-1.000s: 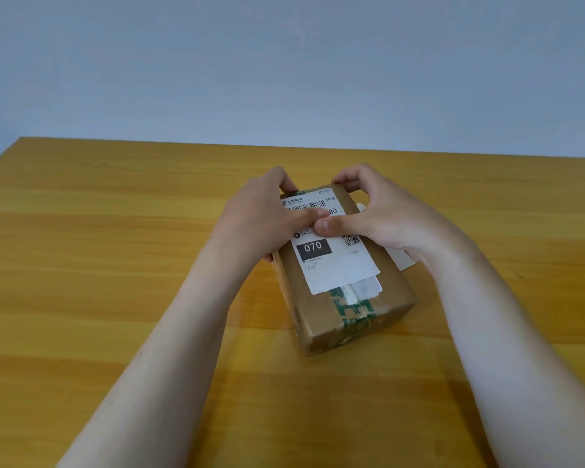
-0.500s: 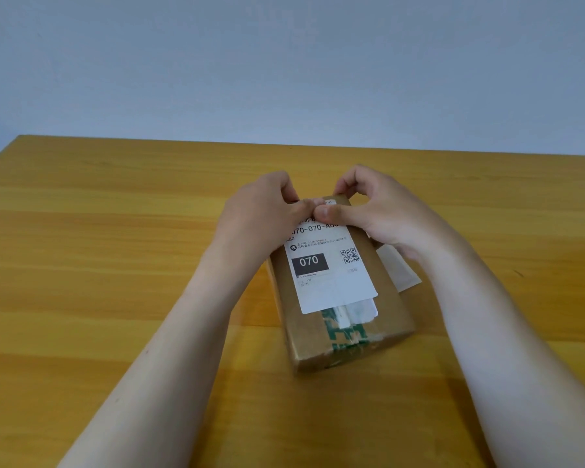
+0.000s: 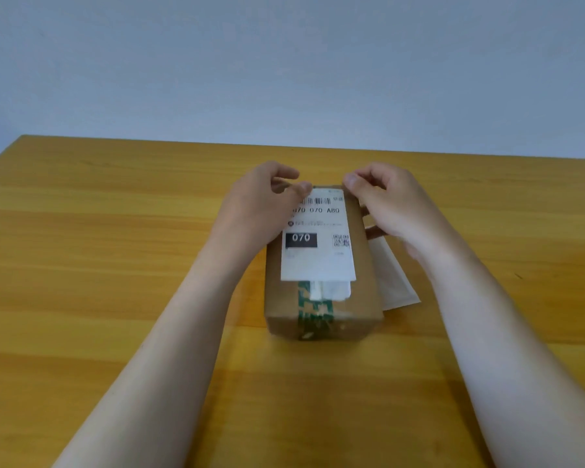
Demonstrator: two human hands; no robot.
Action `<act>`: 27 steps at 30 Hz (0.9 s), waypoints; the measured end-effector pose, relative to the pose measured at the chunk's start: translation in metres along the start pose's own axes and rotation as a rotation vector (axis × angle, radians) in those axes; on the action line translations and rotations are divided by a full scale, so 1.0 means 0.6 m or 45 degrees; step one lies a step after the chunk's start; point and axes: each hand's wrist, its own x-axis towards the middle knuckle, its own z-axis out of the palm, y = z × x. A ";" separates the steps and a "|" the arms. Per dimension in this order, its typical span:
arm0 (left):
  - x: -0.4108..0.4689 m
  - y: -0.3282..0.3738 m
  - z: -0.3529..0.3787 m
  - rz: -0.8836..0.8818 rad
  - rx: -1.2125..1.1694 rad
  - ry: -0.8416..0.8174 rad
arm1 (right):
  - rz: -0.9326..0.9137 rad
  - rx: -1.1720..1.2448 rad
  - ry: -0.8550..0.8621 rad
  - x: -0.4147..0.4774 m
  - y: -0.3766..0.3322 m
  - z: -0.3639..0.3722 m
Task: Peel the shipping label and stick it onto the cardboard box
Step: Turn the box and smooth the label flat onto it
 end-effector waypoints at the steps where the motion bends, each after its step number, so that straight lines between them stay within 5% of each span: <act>1: -0.002 0.003 -0.001 -0.003 -0.046 -0.017 | 0.010 0.013 -0.005 0.002 0.000 -0.005; 12: -0.004 0.002 0.000 -0.036 -0.074 -0.331 | 0.090 -0.078 -0.379 -0.003 0.003 -0.020; 27: -0.001 -0.008 0.014 -0.008 -0.041 -0.059 | 0.057 0.026 -0.216 0.001 0.012 -0.008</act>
